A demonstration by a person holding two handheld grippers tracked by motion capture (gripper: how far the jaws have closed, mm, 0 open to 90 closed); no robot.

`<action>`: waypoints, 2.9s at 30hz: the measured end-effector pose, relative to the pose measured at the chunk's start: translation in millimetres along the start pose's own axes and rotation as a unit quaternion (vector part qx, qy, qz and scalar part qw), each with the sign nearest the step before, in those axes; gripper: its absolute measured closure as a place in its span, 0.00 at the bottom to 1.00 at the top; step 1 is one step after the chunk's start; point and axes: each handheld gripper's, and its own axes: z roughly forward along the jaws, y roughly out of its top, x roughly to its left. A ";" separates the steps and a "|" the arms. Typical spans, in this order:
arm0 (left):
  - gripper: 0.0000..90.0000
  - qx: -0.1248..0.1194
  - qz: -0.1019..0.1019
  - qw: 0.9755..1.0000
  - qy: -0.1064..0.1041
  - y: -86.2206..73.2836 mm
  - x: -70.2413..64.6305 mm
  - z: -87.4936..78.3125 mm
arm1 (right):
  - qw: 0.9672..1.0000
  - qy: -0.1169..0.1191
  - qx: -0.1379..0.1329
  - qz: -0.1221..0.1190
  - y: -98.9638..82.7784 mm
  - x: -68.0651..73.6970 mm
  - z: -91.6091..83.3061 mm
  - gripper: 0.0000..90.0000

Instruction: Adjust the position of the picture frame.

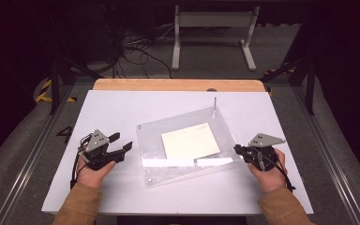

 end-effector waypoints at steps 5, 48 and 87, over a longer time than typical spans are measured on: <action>0.56 -0.001 -0.002 1.000 -0.005 1.4 2.8 3.1 | 0.999 -0.024 -0.006 0.029 7.1 -23.6 17.7 0.94; 0.98 0.105 -0.068 0.991 0.053 25.4 61.9 105.3 | 0.998 0.034 -0.013 0.046 -8.9 8.3 -21.5 0.79; 1.00 0.232 0.107 0.956 -0.147 21.9 -34.0 91.3 | 0.991 -0.004 0.020 0.130 -44.9 -26.7 -39.2 0.76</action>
